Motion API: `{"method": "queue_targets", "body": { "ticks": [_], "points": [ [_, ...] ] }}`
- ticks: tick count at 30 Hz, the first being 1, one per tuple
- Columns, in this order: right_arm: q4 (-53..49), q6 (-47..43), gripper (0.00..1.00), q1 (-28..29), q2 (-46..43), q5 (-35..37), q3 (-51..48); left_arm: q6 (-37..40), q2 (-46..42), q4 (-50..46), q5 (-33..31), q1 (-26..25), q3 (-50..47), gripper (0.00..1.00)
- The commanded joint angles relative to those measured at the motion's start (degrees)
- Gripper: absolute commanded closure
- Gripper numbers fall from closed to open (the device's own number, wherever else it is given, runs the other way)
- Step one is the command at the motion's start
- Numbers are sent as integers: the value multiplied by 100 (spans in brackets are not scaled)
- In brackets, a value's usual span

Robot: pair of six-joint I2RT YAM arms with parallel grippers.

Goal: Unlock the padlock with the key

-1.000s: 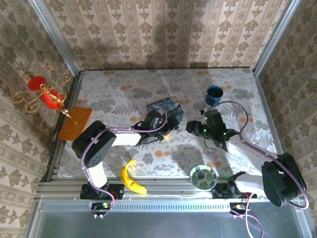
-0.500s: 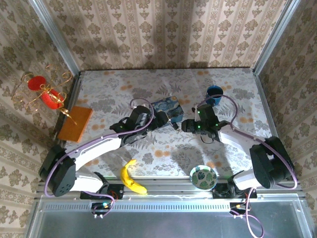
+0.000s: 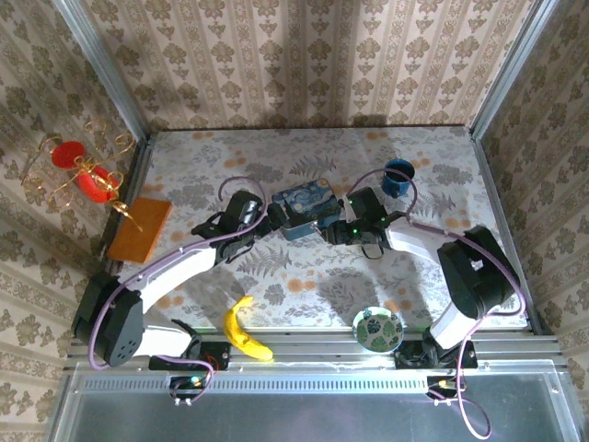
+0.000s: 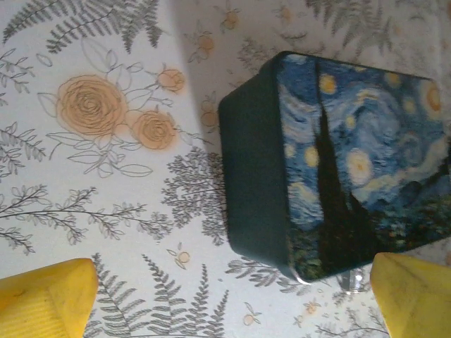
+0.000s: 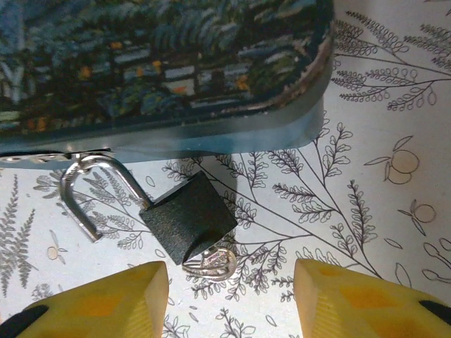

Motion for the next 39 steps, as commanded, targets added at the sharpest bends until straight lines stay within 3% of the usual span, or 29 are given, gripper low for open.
{"method": "queue_targets", "body": {
  "ticks": [1,17,24,33,39],
  "points": [
    [-126,-159,50,68,186,-119,241,187,227,-174,-64,124,248,0],
    [48,-310,49,200,776,-453,565,395,1179,-157,211,346,893,0],
    [87,-531,50,342,1000,17,591,431,1372,-147,280,364,1004,0],
    [268,-465,67,371,1034,109,480,315,1297,-42,316,364,822,0],
    [435,-116,85,371,883,-7,315,279,1283,2,266,355,756,0]
  ]
}}
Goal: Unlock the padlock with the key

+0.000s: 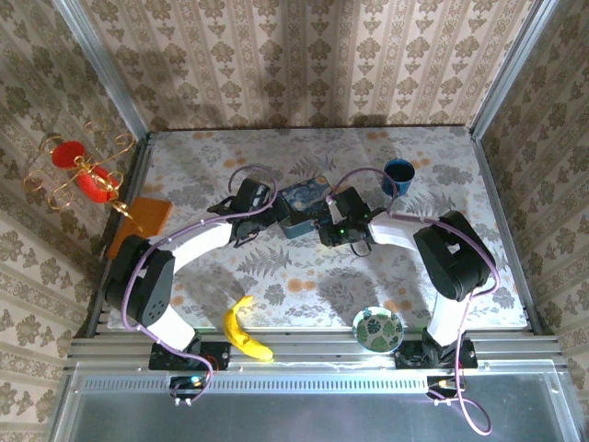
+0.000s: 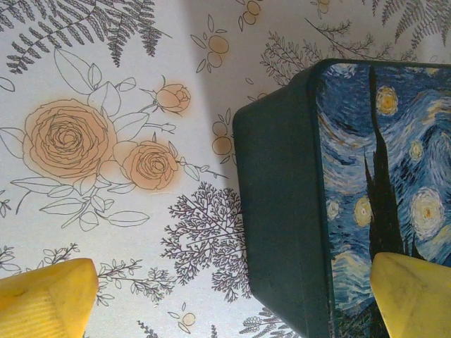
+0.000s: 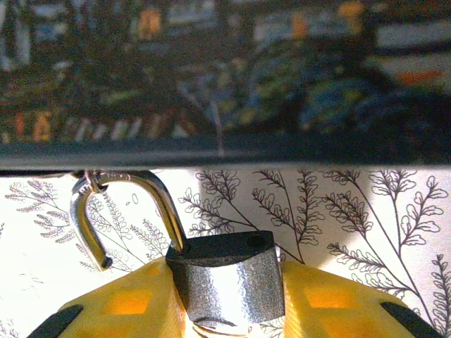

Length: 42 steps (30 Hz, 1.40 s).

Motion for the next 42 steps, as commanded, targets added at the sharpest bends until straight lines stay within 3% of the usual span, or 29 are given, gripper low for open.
{"method": "queue_targets", "body": {
  "ticks": [1,7,15,29,42],
  "points": [
    [307,351,90,97,82,-118,-184,-33,-30,39,-39,25,-60,0],
    [586,1067,100,103,-121,-268,-435,15,106,30,-275,-69,49,0],
    [678,1606,100,100,-214,-336,-596,343,457,-18,-950,-267,413,0],
    [1254,2579,100,94,-398,-449,-1029,744,1168,-591,-1440,-460,1105,0],
    [1876,3144,100,52,-249,-672,-1116,374,1002,-642,-1263,-496,640,0]
  ]
}}
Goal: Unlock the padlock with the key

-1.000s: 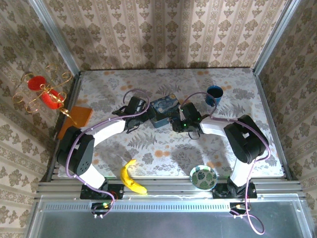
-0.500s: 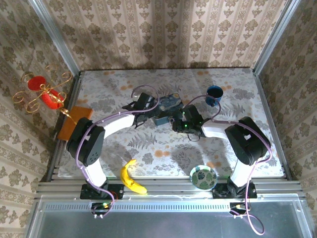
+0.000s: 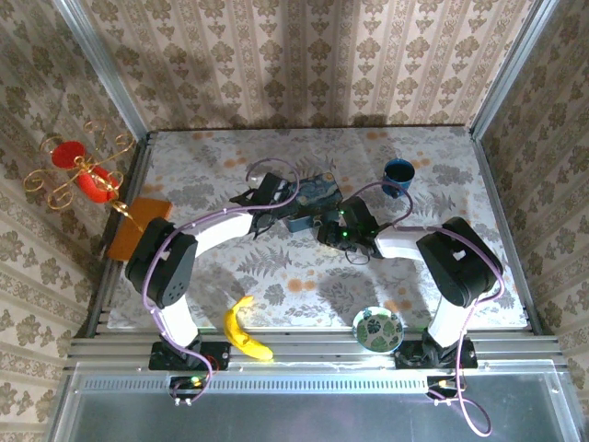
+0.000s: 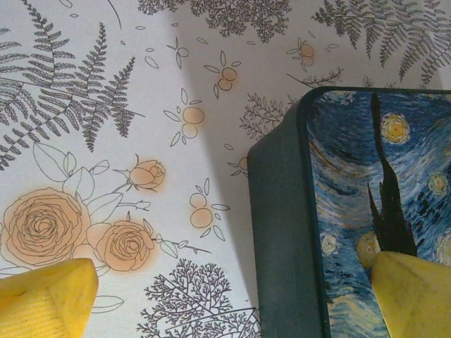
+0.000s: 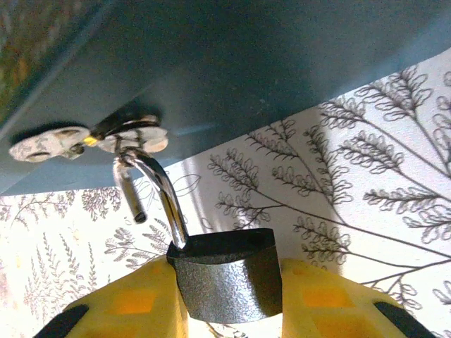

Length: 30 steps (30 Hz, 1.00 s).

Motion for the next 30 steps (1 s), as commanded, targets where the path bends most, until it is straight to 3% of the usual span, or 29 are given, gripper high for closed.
{"method": "queue_targets", "body": {
  "ticks": [1,24,30],
  "points": [
    [150,223,100,13,76,-245,-101,-100,-2,-621,47,-47,-298,0],
    [944,726,100,-334,-139,-325,-746,-947,-599,-163,290,-170,-1158,3],
    [895,735,100,-356,-52,-499,-628,-1082,-715,-169,290,-198,-1165,0]
  ]
}}
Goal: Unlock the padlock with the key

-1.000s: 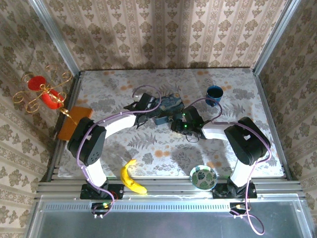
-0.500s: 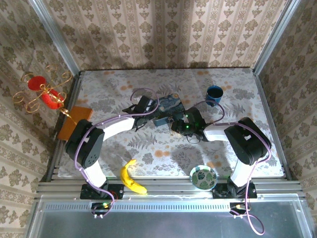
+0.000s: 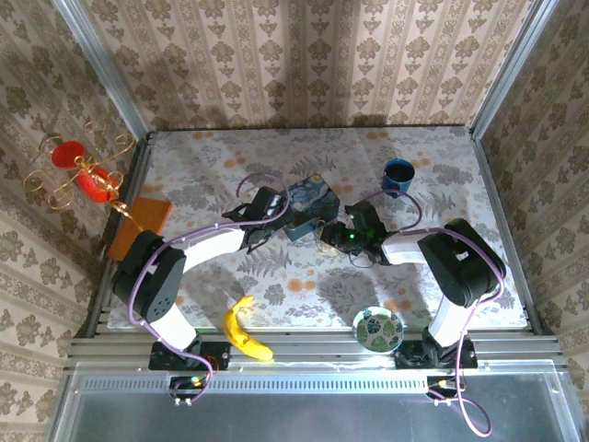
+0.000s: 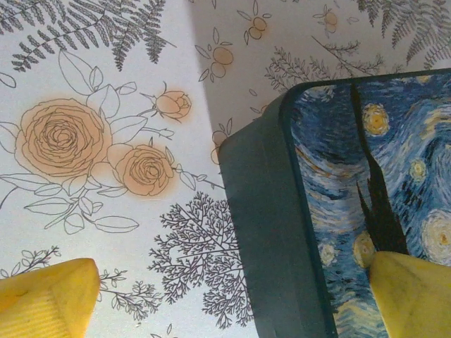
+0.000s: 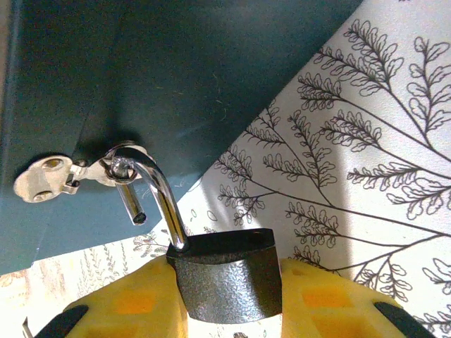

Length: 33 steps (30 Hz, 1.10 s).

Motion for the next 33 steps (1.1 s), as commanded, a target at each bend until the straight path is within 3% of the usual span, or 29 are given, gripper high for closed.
{"method": "queue_targets", "body": {
  "ticks": [1,8,17,23,33],
  "points": [
    [-192,46,100,-60,16,-35,15,-58,-18,-599,109,-48,-126,0],
    [-97,93,100,-55,43,-28,-22,295,-216,-616,-23,-47,54,0],
    [-70,113,100,-60,94,-95,1,1234,38,-1218,-379,-39,986,0],
    [-82,115,100,-60,140,-129,16,1480,237,-674,-292,59,1014,0],
    [-77,208,100,-86,127,-173,53,1469,528,-635,113,319,767,0]
  ]
}}
